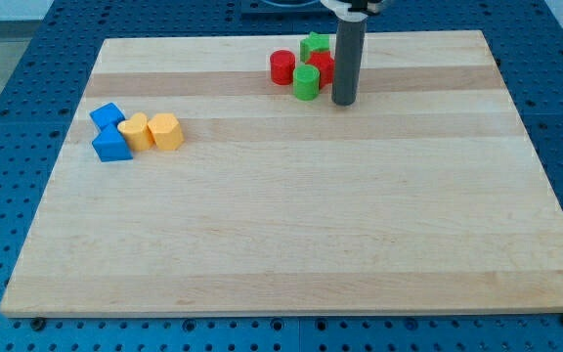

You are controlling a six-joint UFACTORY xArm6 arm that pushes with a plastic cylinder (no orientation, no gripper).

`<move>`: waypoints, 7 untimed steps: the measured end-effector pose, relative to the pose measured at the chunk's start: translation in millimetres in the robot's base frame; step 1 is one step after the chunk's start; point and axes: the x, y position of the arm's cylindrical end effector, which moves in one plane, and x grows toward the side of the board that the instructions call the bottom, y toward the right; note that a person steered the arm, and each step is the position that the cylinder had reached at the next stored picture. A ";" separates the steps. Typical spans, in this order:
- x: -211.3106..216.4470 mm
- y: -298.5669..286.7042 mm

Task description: Push the green circle to the top left of the board

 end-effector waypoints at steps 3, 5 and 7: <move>-20.9 -46.8; -20.9 -110.2; -29.7 -159.5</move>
